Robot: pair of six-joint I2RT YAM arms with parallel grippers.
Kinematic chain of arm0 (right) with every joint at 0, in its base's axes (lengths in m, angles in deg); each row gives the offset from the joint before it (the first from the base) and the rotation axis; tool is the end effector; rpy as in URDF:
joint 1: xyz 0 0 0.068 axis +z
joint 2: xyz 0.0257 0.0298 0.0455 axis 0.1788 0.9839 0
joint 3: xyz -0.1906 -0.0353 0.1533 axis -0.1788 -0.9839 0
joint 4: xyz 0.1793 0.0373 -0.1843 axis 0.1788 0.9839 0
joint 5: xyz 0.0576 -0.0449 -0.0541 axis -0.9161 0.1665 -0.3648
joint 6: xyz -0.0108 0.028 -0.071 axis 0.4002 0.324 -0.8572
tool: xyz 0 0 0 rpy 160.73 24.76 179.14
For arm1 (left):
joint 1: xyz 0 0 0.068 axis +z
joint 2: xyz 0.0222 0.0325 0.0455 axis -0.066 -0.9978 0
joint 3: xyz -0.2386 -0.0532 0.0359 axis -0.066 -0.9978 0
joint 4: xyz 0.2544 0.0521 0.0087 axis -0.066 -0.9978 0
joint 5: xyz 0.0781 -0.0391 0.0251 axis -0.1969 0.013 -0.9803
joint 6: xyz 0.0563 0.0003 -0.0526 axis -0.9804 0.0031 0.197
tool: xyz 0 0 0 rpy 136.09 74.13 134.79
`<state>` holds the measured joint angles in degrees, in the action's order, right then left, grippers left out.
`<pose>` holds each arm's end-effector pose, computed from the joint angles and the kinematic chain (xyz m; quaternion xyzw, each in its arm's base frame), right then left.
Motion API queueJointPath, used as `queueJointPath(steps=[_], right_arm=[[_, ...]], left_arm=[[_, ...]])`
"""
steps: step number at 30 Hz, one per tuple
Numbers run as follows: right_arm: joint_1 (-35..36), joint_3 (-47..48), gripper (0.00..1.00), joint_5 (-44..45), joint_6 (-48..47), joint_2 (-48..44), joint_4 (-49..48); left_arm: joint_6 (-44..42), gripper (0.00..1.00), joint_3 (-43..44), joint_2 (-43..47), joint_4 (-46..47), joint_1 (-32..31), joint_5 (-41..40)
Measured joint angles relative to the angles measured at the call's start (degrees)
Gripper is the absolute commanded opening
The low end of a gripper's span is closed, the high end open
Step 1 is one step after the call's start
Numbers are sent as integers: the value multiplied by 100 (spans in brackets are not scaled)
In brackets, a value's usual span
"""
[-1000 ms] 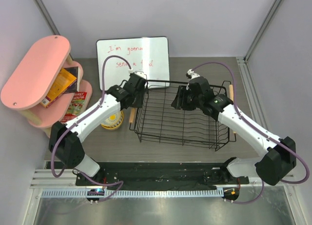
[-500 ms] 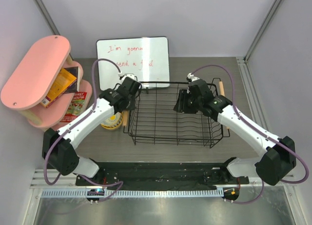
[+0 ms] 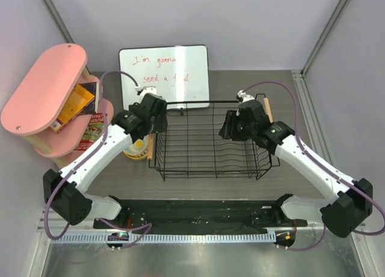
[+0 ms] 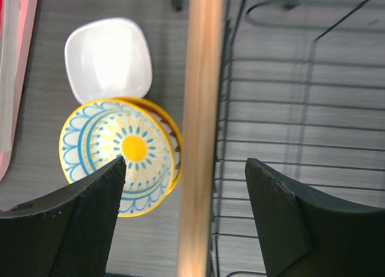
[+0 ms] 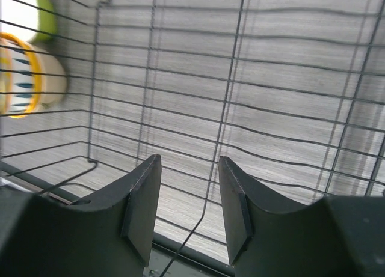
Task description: Unload the bowls from the dish rack
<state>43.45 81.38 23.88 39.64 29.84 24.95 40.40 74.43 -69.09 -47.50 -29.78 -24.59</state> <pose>0.2456 0.1592 0.2615 -0.0193 0.9134 0.2078 0.3496 0.2643 -0.1383 0.2714 -0.0469 0.9233 0.0365 0.3795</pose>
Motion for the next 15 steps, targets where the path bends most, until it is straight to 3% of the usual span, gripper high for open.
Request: queueJointPath(steps=[7,11,15], right_arm=[[0,-4,52,295,-4,-1021,118],[0,-28,52,538,-2,-1613,267],[-2,-199,52,636,39,-2118,278]], left_arm=[[98,84,603,756,168,-2,452],[282,80,925,1185,59,-2,678],[575,80,743,1781,-205,-2,866]])
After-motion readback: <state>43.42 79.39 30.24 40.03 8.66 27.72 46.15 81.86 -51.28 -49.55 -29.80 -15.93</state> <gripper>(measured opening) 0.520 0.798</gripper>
